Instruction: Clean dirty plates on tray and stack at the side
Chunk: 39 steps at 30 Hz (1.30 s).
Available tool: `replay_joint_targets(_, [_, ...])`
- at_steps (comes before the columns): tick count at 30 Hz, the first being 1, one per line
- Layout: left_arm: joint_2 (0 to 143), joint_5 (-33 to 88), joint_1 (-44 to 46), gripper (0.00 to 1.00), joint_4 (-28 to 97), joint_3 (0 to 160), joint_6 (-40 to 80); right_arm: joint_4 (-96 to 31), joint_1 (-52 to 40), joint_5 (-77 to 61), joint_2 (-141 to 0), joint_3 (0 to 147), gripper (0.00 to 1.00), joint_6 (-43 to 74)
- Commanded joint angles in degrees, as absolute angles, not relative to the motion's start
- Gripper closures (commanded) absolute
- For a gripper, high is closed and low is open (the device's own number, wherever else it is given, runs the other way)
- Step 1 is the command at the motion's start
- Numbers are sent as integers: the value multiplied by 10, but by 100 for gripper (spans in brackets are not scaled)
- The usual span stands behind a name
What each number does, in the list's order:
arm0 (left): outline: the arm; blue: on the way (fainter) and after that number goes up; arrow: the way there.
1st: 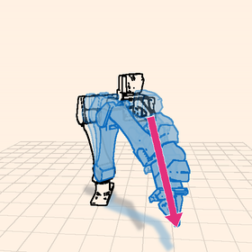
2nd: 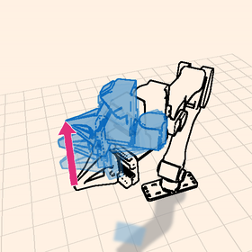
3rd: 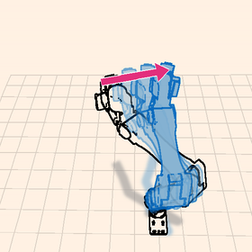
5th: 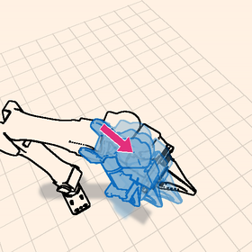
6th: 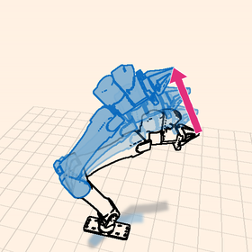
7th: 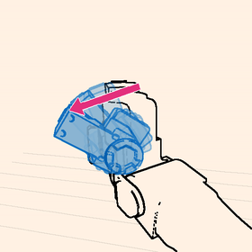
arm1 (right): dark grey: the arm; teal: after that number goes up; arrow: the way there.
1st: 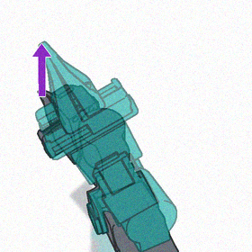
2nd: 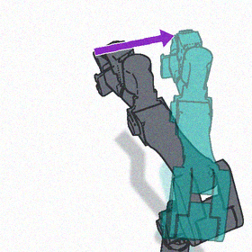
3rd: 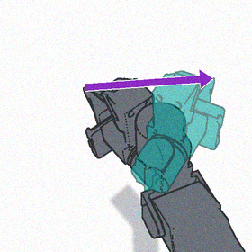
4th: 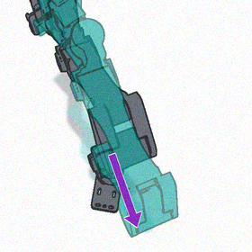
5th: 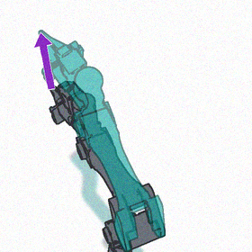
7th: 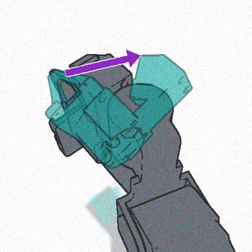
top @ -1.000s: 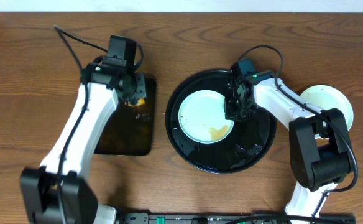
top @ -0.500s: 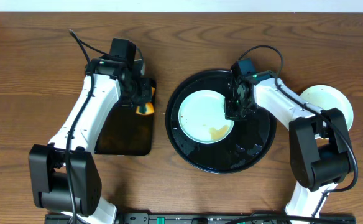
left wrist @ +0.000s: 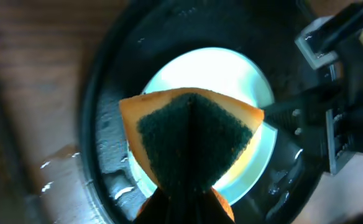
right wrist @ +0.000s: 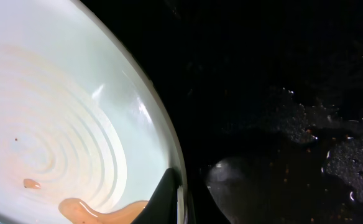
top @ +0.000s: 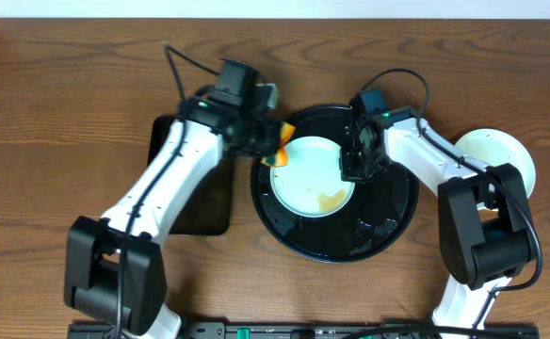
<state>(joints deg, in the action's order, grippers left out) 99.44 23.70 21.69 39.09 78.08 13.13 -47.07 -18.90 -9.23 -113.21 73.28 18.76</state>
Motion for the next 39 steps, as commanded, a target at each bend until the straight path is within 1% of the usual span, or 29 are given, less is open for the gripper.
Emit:
replay_joint_targets(1, [1020,214,232,92,371,788,201,-481,-192,-69,-1154,715,99,182])
replay_joint_targets(5, [1059,218,249,93,357,788,235,-483,-192,-69,-1154,715,99,182])
replay_joint_targets(13, [1133,215,279,93,362,788,235,-483,-192,-69,-1154,715,99,182])
replay_joint_targets(16, [1151,191,281,92,369,788,235,-483,-192,-69,-1154,715,99,182])
replay_joint_targets(18, [1157,144,281,93,381,788,235,-484,-192,-69,-1154,715,99,182])
replay_joint_targets(21, [1155,51,281,92,397,788,240,-485,-192,-69,-1154,715,99,182])
replay_joint_targets(24, [1153,3,279,93,402,788,248,-486,-192,-69,-1154,715,99,182])
replay_joint_targets(32, [1119,1,279,93,395,791,250,-489,-192,-69,-1154,715,99,182])
replay_joint_targets(39, [1057,1,279,93,387,793,250,-489,-192,-69,-1154,715,99,182])
